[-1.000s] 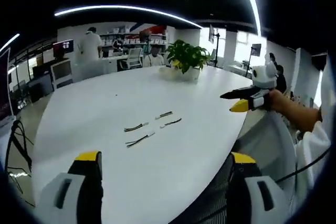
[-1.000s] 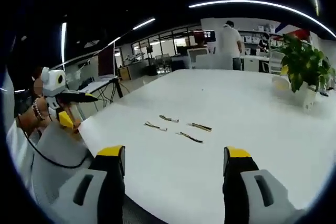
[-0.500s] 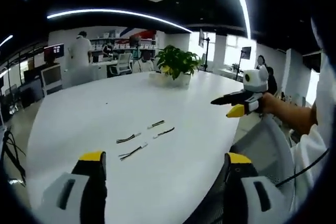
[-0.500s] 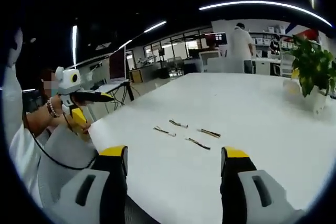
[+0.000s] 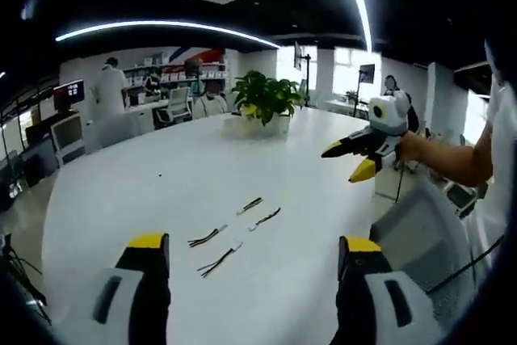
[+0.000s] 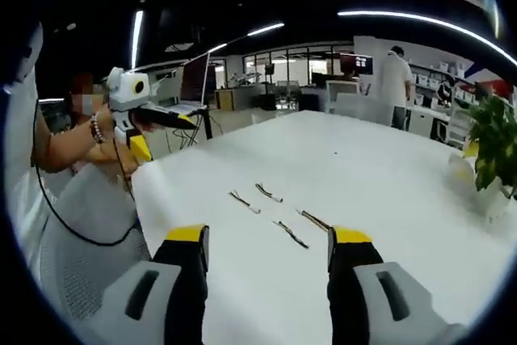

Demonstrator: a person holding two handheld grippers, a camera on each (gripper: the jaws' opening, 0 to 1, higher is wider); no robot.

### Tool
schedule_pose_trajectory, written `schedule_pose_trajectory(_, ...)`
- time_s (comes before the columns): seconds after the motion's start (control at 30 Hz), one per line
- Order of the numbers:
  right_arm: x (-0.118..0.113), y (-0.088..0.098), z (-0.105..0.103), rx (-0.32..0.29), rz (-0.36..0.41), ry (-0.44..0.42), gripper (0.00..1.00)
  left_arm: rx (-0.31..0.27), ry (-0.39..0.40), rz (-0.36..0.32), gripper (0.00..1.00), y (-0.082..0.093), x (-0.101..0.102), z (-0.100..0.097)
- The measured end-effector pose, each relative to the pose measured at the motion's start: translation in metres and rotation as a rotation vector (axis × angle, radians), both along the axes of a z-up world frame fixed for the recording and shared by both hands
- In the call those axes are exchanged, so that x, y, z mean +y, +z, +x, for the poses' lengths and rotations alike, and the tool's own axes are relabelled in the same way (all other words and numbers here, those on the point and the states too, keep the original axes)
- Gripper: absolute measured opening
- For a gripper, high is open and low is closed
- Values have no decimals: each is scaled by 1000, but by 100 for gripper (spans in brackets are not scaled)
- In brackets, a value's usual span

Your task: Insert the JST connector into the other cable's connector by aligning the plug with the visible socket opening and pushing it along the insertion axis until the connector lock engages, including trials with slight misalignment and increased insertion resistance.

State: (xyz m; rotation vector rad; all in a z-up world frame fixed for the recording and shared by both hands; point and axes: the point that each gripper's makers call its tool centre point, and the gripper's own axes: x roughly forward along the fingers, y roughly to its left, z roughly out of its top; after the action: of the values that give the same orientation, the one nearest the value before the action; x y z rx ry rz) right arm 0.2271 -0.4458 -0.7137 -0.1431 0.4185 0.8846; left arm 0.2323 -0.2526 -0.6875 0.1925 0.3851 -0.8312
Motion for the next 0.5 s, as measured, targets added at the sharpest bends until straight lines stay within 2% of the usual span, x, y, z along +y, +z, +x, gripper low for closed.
schedule_pose_trajectory(0.03,2,-1,4,-2,-9,14,57,-18,-8,6,81,0,0,6)
schedule_pose_trajectory(0.27,16,-6,27,-15,-45,96,48,-11,-47,30,79,-12,0,34)
schedule_pose_trajectory(0.33,19,-10,34,-17,-59,125,46,-26,-45,39,79,-14,1,45)
schedule_pose_trajectory(0.43,23,-18,44,-4,-73,153,43,-5,-67,24,79,-20,-1,56)
schedule_pose_trajectory(0.5,25,-23,53,-2,-82,165,44,-31,-87,21,78,-22,-2,65)
